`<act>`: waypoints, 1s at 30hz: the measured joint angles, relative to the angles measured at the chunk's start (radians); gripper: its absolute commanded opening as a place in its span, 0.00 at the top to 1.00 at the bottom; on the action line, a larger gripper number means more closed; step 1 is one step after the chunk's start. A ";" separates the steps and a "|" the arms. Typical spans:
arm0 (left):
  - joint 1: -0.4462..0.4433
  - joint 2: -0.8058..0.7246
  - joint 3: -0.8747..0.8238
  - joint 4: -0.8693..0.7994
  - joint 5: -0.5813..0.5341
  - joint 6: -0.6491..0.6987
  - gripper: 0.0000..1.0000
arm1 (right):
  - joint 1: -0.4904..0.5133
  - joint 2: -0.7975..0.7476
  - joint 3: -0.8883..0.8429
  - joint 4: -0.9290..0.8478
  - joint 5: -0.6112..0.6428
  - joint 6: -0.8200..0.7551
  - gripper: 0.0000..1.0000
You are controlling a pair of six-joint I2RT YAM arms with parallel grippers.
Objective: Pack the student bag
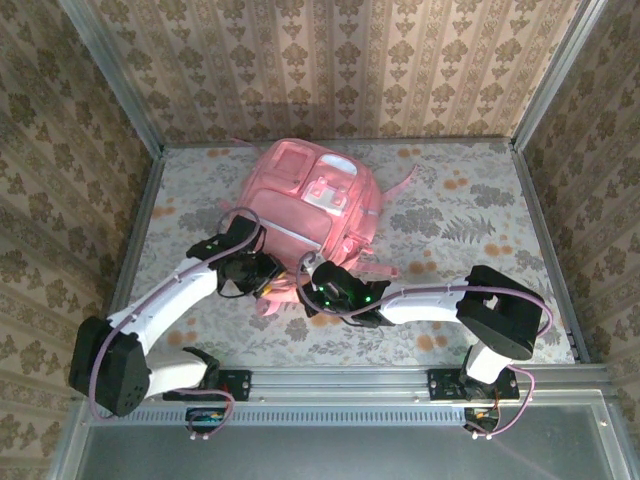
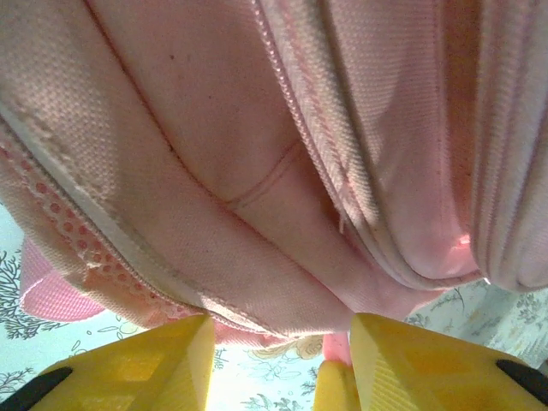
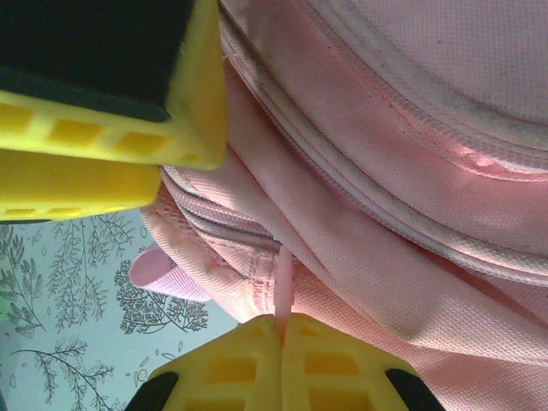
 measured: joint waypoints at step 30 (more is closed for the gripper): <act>0.057 0.004 0.051 0.002 -0.065 -0.009 1.00 | 0.020 -0.001 -0.050 0.051 0.104 -0.029 1.00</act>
